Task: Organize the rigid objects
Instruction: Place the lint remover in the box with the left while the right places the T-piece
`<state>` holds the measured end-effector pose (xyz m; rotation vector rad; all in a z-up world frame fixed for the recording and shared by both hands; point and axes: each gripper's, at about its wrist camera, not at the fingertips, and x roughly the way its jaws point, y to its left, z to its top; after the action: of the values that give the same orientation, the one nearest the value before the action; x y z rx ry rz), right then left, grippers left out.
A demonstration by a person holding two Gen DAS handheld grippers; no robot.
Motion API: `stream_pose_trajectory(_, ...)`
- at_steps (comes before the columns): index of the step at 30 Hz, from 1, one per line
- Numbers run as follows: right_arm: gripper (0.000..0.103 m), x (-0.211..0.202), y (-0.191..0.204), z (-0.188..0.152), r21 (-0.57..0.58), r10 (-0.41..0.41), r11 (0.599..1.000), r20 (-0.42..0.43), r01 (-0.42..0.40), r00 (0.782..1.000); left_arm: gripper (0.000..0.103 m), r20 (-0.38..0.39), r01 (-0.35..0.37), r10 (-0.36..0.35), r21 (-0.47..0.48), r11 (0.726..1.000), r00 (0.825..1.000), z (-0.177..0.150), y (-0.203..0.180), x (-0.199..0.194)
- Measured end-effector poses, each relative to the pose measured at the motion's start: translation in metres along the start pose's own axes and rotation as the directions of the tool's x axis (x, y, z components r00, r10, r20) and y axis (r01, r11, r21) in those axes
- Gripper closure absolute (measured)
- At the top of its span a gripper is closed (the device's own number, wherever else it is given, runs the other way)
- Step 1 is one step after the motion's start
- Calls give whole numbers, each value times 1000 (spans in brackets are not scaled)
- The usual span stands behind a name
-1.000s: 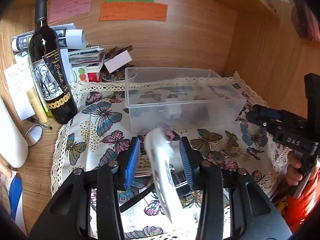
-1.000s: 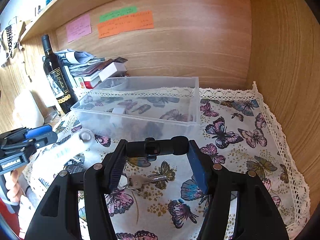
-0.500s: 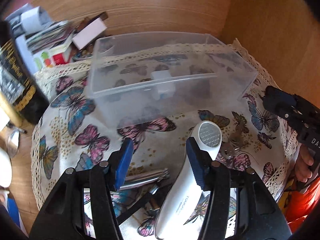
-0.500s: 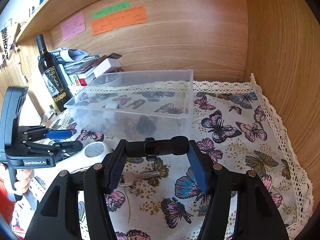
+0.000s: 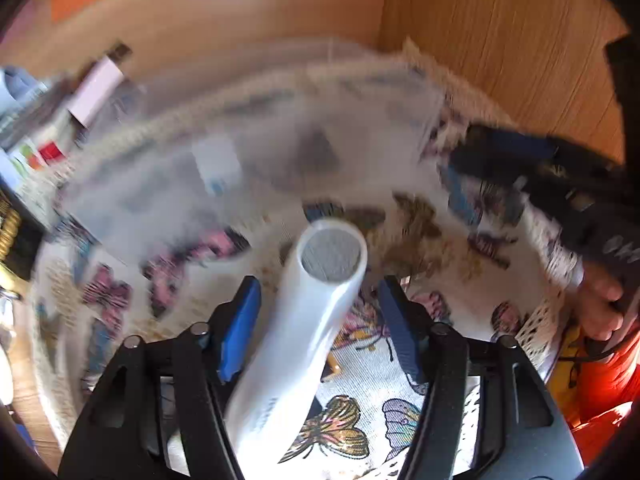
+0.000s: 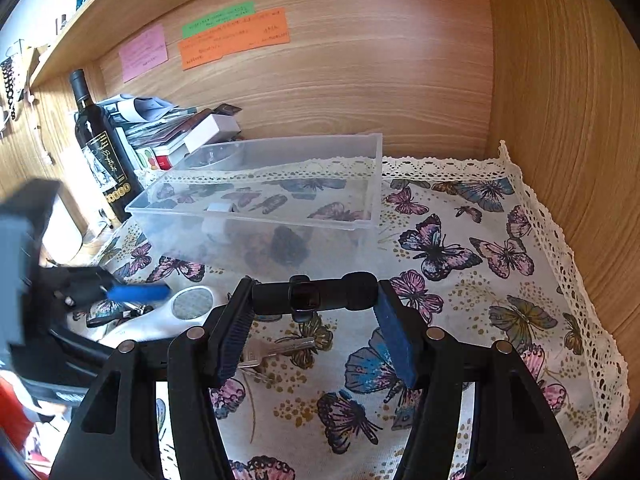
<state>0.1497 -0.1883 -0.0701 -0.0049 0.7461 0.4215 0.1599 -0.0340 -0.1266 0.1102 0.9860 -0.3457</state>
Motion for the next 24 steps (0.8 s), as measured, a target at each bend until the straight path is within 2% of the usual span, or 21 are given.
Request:
stream_pose_trajectory(3,46,0,1,0,-4,0,1000,-2,0,1000,64,4,-10,10,-8,1000,1000,1,3,3)
stream_pose_trajectory(6,46,0,4,0,-12,-3,1000,0,3,1000,64,35,-6,6,-21,1000,999,1,4,-7)
stream_pose_trajectory(8,46,-1,5,2,-17,-7,1000,6,7,1000,64,68,-36,37,-20,999,997,0,3,-17)
stream_pose_trajectory(12,46,-3,7,9,-30,-17,999,20,17,1000,64,157,-51,56,-40,998,986,0,8,-49)
stream_pose_trajectory(17,46,-6,10,22,-51,-16,999,48,18,999,66,282,-71,95,-94,993,955,11,25,-91)
stream_pose_trajectory(24,46,-10,21,50,-98,-23,995,114,34,993,66,402,-79,139,-162,984,905,35,50,-132)
